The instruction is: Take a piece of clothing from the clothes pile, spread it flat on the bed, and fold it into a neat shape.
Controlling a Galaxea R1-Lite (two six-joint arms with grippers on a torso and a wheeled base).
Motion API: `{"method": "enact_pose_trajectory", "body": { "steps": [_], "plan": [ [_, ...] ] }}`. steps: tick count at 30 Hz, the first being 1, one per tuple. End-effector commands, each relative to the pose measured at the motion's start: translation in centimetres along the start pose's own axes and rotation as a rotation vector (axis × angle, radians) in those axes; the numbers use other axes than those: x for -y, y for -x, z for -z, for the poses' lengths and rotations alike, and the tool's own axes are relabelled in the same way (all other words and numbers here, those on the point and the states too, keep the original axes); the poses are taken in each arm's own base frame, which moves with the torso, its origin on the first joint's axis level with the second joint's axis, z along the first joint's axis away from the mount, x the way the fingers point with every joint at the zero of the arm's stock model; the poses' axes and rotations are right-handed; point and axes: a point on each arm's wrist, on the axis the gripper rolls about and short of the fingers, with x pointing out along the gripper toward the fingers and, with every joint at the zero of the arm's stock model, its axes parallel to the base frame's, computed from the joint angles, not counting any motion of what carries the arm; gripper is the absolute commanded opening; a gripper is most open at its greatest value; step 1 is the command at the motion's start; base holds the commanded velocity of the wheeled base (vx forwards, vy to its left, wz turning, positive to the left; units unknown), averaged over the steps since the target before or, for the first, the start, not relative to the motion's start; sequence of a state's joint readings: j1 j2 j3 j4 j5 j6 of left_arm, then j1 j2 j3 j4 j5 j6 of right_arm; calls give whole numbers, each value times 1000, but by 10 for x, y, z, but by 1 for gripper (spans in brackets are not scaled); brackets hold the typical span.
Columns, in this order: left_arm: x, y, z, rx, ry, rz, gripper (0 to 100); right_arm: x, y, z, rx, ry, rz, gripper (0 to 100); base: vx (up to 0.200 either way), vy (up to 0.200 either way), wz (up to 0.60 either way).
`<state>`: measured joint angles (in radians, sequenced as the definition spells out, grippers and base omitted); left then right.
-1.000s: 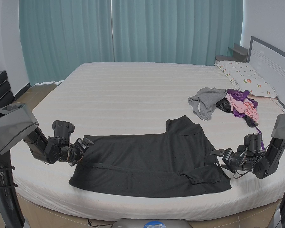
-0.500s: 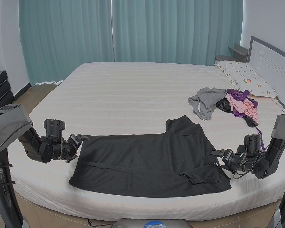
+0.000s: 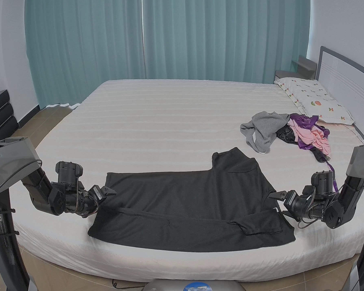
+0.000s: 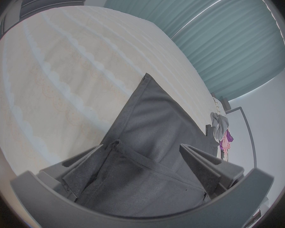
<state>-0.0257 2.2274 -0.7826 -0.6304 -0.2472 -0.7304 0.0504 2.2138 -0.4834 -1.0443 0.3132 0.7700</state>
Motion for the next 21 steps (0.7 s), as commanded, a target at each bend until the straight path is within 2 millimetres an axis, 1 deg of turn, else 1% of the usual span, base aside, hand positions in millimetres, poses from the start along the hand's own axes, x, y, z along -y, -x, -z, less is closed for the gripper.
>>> {"method": "enact_pose_trajectory", "body": {
  "steps": [1, 5, 6, 11, 15, 18, 21],
  "plan": [
    [-1, -1, 2, -7, 0, -4, 100, 0, 0, 0, -2, 0, 0, 100, 0, 0, 0],
    [3, -4, 3, -12, -8, 2, 100, 1, -1, 1, -4, 0, 4, 100, 0, 0, 0],
    [3, -4, 4, -12, -9, 3, 0, 2, -2, 1, -5, 1, 5, 100, 0, 0, 0],
    [4, -3, 5, -14, -10, 2, 0, 2, -2, 1, -5, 5, 7, 100, 0, 0, 0],
    [-1, 0, 8, -24, -1, -17, 0, 2, -2, 1, -5, 5, 7, 100, 0, 0, 0],
    [-2, 5, 8, -27, 3, -23, 0, 2, -2, 1, -3, 6, 7, 100, 0, 0, 0],
    [1, 17, 3, -21, 16, -29, 0, 1, -2, -3, 12, 16, 6, 100, 0, 0, 0]
  ]
}}
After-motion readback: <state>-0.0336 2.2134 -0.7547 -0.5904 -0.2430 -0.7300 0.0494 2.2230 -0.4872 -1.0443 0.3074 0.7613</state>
